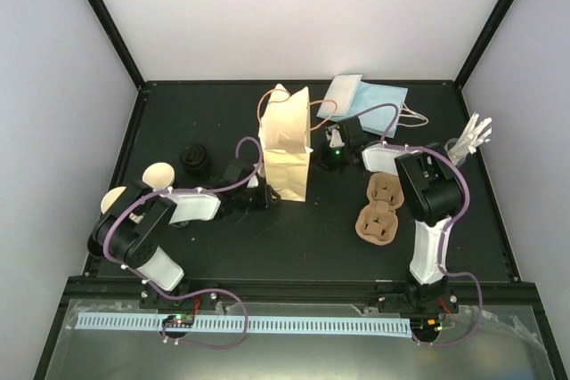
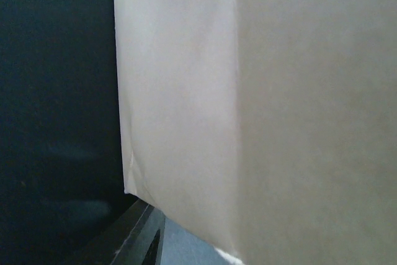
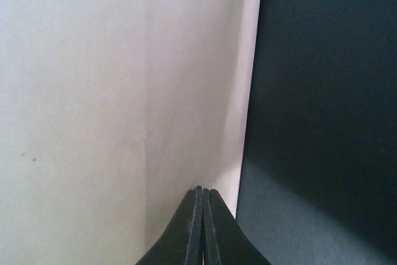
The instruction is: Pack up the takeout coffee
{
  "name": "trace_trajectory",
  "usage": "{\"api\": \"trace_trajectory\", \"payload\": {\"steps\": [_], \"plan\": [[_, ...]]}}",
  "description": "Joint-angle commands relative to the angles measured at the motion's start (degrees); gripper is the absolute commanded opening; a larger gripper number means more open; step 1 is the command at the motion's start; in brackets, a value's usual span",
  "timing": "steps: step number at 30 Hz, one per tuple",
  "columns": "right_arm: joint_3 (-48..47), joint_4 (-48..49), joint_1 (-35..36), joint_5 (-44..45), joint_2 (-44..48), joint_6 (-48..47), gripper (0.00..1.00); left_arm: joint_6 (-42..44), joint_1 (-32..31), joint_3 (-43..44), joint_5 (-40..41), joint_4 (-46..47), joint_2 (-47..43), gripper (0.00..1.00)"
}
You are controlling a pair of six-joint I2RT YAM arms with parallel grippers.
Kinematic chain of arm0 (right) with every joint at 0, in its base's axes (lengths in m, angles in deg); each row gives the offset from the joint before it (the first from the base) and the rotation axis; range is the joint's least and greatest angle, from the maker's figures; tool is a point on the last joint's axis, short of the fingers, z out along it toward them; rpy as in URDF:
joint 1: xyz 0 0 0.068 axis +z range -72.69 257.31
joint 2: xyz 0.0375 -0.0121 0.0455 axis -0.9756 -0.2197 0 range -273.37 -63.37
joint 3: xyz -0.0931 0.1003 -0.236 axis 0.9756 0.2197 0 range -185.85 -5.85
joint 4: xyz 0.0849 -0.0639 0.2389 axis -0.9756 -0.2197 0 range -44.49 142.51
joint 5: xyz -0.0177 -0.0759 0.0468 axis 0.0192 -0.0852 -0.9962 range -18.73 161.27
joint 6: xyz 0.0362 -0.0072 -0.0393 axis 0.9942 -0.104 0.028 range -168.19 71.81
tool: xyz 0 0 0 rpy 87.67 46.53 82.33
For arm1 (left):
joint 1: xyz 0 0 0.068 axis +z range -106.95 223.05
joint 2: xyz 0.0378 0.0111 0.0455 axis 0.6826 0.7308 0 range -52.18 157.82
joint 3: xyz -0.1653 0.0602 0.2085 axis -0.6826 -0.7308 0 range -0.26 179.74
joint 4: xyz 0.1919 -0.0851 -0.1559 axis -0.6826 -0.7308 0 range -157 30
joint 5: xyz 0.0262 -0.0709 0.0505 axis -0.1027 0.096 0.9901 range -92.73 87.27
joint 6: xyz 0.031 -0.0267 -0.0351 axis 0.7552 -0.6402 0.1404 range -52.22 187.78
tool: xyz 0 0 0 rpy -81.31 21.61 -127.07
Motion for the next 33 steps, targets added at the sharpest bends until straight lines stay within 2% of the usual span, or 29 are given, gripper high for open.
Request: {"api": "trace_trajectory", "payload": {"steps": [1,6,11,25,33], "plan": [[-3.4,-1.4,0.4,0.0,-2.1,-0.9,0.04,2.6,1.6,3.1,1.1,0.1,2.0,0.32],[-4.0,-4.7,0.5,3.4,0.2,-3.6,0.06,3.5,1.8,2.7,2.4,-1.2,0.4,0.33],[-2.9,-9.5,0.3,8.6,5.6,-7.3,0.08,4.2,1.8,0.4,2.4,-3.3,-4.8,0.33],[10.0,-19.9,0.2,22.8,28.5,-12.6,0.18,3.7,1.2,-7.9,-0.3,-11.8,-24.2,0.36],[15.2,-29.8,0.2,31.2,40.5,-10.8,0.24,1.1,-2.5,-13.1,-2.6,-12.3,-35.4,0.37]]}}
